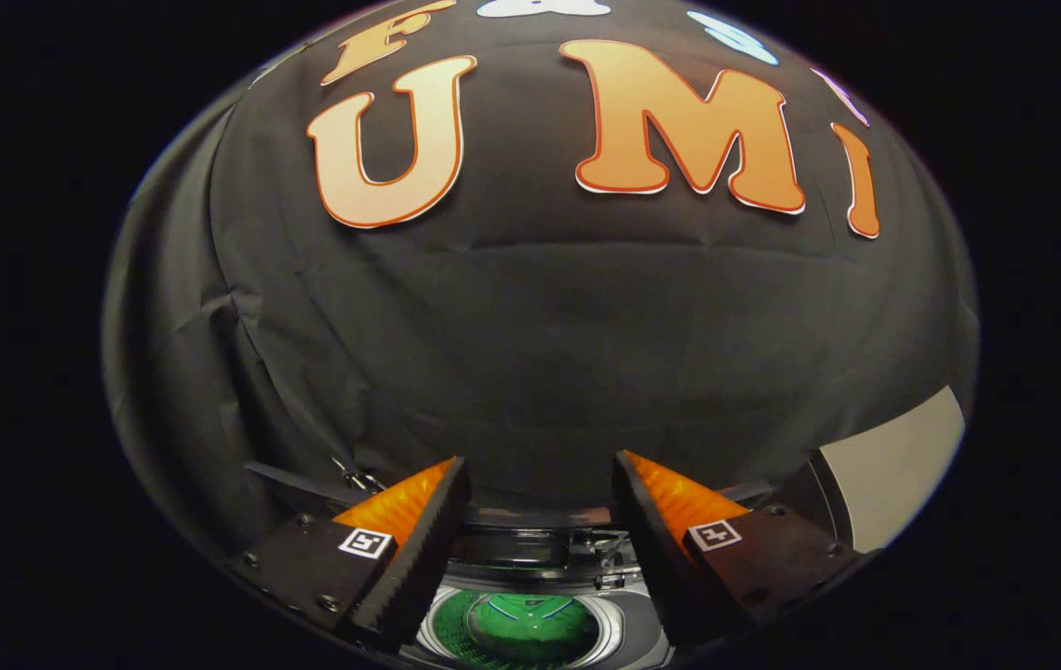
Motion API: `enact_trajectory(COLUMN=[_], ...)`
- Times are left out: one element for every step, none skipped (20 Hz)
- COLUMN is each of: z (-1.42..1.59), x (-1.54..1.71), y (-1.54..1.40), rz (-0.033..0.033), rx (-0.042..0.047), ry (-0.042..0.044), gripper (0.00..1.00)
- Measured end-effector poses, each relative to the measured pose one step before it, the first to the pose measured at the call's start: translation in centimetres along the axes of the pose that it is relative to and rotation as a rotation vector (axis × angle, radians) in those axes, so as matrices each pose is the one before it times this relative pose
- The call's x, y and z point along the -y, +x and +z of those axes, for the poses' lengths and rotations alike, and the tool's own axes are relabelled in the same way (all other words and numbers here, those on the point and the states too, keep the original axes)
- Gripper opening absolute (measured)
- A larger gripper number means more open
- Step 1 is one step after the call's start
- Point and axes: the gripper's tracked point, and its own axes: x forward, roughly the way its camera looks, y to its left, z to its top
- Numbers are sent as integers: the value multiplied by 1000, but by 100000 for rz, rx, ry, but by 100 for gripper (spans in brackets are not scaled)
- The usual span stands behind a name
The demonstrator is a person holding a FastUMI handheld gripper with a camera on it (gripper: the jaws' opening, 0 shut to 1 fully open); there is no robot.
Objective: Put the clothes into the washing machine and then close the washing machine lid.
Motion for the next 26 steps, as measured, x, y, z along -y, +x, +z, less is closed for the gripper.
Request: enact_trajectory(z=[-343, -196, -434, -340, -245, -532, -444, -310, -611, -441, -361, -440, -504, -377, -236, -214, -452, -275, -582, -535, -322, -297, -441, -675, -629, -444], x=[0, -106, -32, -91, -52, 54, -86, -33, -28, -41, -1, -17, -82, -112, -25, 9, -22, -10, -147, -10, -6, 83, 140, -99, -97, 91], y=[-395, -538, -444, -429, -759, -739, -749, -534, -479, -452, -511, -394, -396, -371, -422, -309, -341, -248, -177, -212, -15, 68, -162, 235, 125, 103], rz=[-168, -324, -163, -249, -254, -213, -327, -516, -247, -267, 191, 208, -23, -23, -222, -209, -465, -192, 415, 308, -47, -424, 56, 226, 157, 87], rx=[-465, 573, 186, 685, 702, -108, 522, 757, -228, 171, 637, 121, 434, 162, 1039, 1140, 836, 582, -726, -152, 644, 353, -1239, -684, -1021, -654], ry=[-205, -213, -663, -11, 386, -640, -100, 98, -961, -308, 384, -150, -134, -34, 395, 236, -553, -203, -202, 322, 686, 289, -637, -264, -236, -187], gripper=[100, 100, 100, 100, 100, 100, 100, 100, 100, 99, 99, 99, 99, 99, 99, 99, 99, 99, 99, 99, 99, 99, 99, 99, 99, 99])
